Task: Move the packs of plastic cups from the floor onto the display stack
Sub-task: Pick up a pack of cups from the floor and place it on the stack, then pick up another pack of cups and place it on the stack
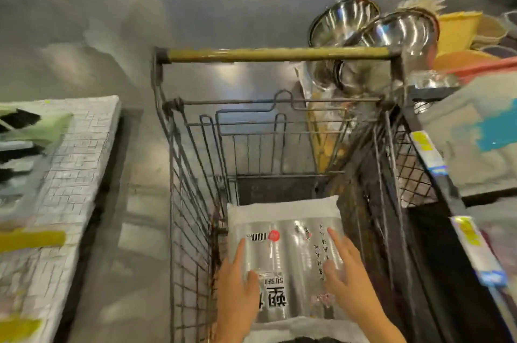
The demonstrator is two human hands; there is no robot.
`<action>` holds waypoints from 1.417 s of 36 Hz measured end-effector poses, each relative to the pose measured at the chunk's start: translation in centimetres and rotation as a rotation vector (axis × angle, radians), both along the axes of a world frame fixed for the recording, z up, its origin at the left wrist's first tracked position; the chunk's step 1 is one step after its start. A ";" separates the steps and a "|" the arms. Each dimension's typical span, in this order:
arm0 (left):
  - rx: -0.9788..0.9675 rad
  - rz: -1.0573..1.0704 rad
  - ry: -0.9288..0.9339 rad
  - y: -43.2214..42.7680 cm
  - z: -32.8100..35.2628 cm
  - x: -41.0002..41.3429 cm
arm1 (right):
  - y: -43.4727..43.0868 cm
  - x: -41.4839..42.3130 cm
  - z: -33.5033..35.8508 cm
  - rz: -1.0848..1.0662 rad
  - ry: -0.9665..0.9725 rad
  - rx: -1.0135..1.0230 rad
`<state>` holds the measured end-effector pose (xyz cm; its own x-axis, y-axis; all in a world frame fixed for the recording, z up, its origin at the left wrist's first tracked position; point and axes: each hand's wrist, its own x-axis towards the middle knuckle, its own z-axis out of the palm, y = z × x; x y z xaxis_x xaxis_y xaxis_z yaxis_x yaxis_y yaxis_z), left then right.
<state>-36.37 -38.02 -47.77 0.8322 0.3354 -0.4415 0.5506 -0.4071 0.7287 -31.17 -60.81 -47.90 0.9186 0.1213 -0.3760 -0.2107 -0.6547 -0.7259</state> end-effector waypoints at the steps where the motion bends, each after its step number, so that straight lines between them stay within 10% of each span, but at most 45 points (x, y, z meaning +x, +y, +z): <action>1: -0.004 0.011 0.029 -0.1 -1.7 0.0 | 0.1 0.0 -1.3 -0.014 0.035 0.007; 20: 0.175 -0.038 0.159 1.0 -17.8 1.7 | 2.0 1.2 -20.9 -0.019 0.054 -0.006; 32: 0.198 -0.062 0.234 1.0 -19.5 2.6 | 3.0 2.1 -20.3 -0.008 0.086 -0.150; 39: 0.398 -0.298 0.287 3.1 -13.2 6.1 | 2.7 4.9 -12.6 0.033 0.213 -0.202; 51: 0.636 -0.569 -0.092 4.6 15.8 13.7 | 3.8 11.1 14.6 0.316 -0.248 -0.510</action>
